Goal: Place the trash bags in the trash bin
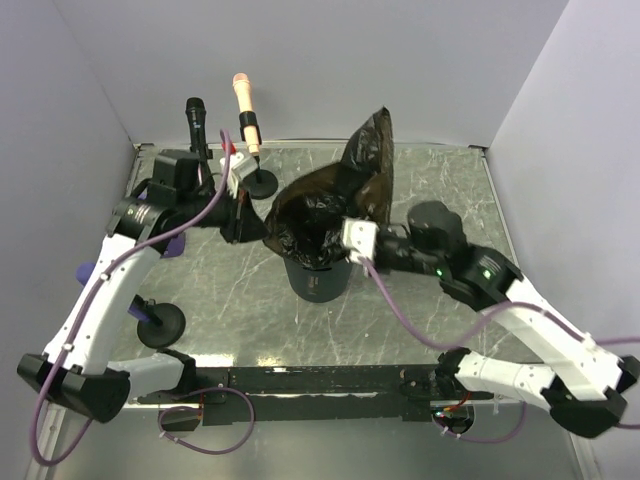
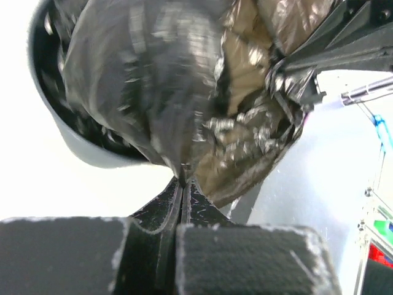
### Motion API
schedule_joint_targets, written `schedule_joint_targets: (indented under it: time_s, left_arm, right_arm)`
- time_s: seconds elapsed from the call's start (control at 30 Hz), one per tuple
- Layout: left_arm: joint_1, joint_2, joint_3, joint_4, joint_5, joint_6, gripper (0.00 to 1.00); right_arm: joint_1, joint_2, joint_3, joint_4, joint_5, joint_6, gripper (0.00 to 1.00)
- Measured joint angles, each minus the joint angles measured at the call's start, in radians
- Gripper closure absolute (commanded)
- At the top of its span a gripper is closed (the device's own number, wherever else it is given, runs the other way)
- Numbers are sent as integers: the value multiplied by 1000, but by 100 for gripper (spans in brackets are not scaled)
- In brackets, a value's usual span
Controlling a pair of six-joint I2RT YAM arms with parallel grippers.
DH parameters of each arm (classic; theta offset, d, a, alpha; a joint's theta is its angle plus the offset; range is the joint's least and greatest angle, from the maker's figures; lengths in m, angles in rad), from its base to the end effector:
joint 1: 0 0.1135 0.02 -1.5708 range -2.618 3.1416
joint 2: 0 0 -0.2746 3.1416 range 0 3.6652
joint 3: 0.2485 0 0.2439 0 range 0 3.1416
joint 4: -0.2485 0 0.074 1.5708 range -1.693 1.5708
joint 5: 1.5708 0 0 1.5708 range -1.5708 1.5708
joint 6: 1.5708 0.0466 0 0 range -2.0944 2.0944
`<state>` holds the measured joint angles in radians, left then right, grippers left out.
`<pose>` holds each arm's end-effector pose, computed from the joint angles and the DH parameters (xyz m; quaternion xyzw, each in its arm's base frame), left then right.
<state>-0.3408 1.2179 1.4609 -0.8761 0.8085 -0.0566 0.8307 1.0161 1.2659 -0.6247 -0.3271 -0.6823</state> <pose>0.2015 -0.1072 0.4235 0.2921 0.7867 -0.4260 0.3380 0.1235 0.1574 0.4202 -0.6264 0.5301 0.1754 0.5439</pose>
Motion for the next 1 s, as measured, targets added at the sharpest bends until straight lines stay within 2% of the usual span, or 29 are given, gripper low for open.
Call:
schedule_joint_targets:
  time_s: [0.17,0.33,0.43,0.5,0.67,0.73,0.8,0.9,0.93,1.0]
  left_arm:
    - [0,-55,-137,4,0,12,99]
    - [0,-60,-313,63,-21,12,99]
    - [0,-60,-367,81,-31,13,99]
    - [0,-68,-396,119,-42,10,99]
    - [0,-108,-503,283,-104,-35,100]
    - [0,-111,-549,345,-143,-45,99]
    - [2,-104,-579,384,-182,-55,99]
    - [13,-102,-586,407,-225,-55,99]
    - [16,-107,-585,409,-232,-46,94]
    - [24,-128,-583,402,-238,-18,75]
  right_arm:
    - [7,-103,-145,-6,-36,-57,100]
    - [10,-72,-227,20,-53,-74,100]
    - [14,-17,-278,49,-50,-70,100]
    - [16,-11,-328,66,-41,-55,96]
    - [18,-19,-430,101,-3,-14,94]
    - [18,-23,-449,95,7,-6,87]
    - [18,-32,-449,77,11,1,75]
    - [18,-55,-413,-8,13,3,66]
    - [18,-65,-391,-44,13,2,64]
    - [18,-92,-345,-112,13,1,60]
